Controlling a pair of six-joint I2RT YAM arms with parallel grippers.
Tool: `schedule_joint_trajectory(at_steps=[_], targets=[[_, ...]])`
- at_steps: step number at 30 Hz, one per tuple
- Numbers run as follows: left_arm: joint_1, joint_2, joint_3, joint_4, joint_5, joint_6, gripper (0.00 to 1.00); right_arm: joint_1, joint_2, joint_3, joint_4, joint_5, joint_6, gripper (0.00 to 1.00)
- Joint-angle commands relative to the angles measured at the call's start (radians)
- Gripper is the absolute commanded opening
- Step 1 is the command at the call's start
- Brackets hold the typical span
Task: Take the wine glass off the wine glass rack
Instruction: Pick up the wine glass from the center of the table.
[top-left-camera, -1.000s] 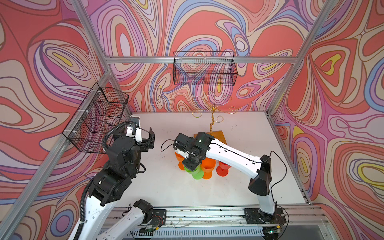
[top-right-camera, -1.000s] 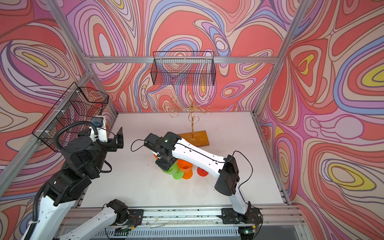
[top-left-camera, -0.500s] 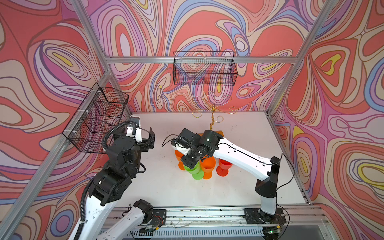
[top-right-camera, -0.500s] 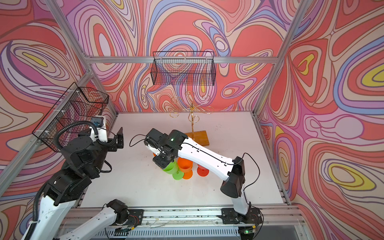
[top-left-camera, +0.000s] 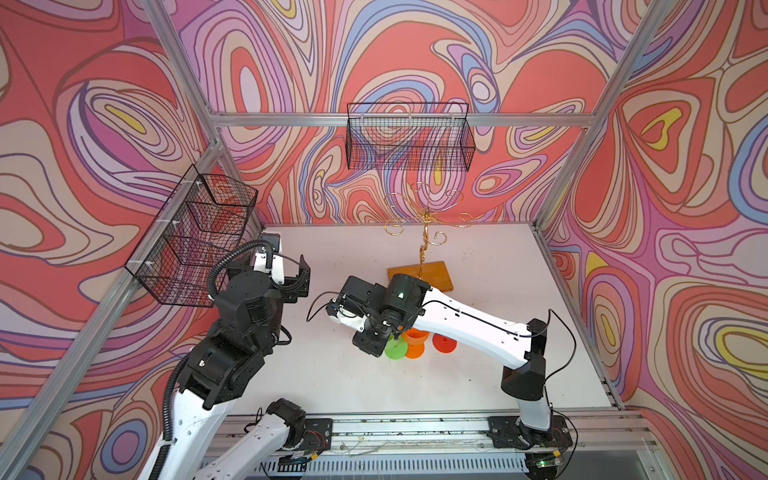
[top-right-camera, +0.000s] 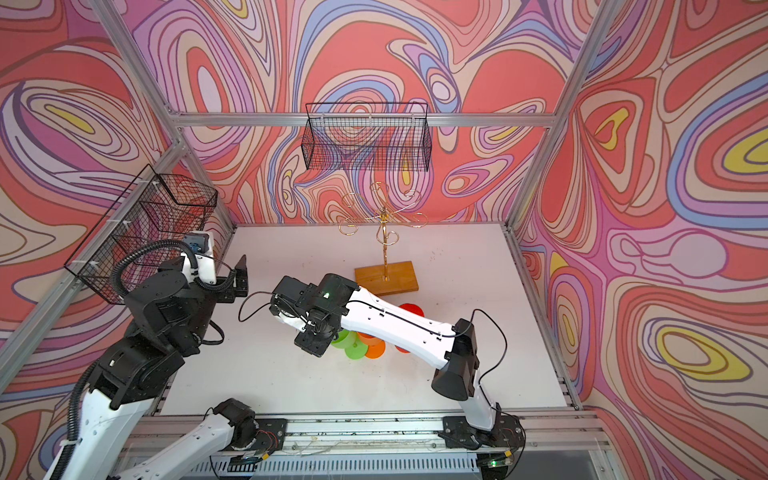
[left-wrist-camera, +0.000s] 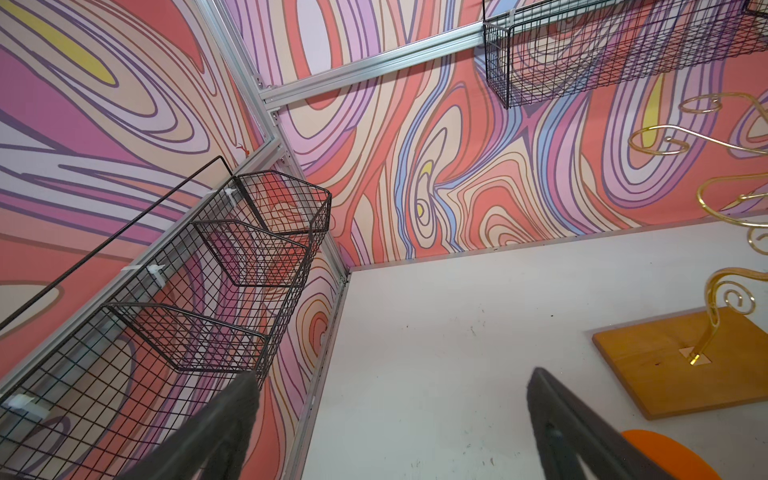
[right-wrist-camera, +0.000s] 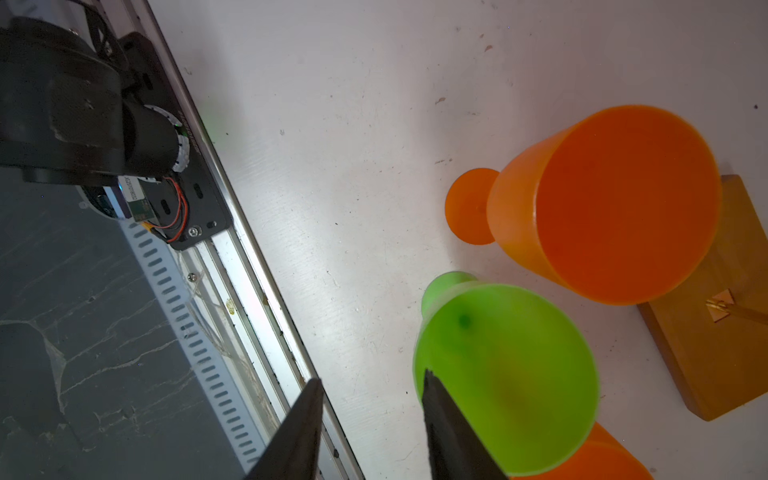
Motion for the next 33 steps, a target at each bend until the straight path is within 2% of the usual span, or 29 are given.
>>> schedule_joint_trajectory(at_steps=[1, 13, 33], targets=[[0.007, -0.002, -0.001, -0.015, 0.007, -0.009, 1.00, 0.014, 0.037, 0.028, -0.049, 0.039, -0.017, 0.41], [0.010, -0.003, -0.004, -0.016, 0.010, -0.012, 1.00, 0.018, 0.064, 0.013, -0.062, 0.101, -0.026, 0.41], [0.010, -0.008, -0.007, -0.014, 0.011, -0.009, 1.00, 0.018, 0.099, -0.069, -0.051, 0.116, -0.033, 0.39]])
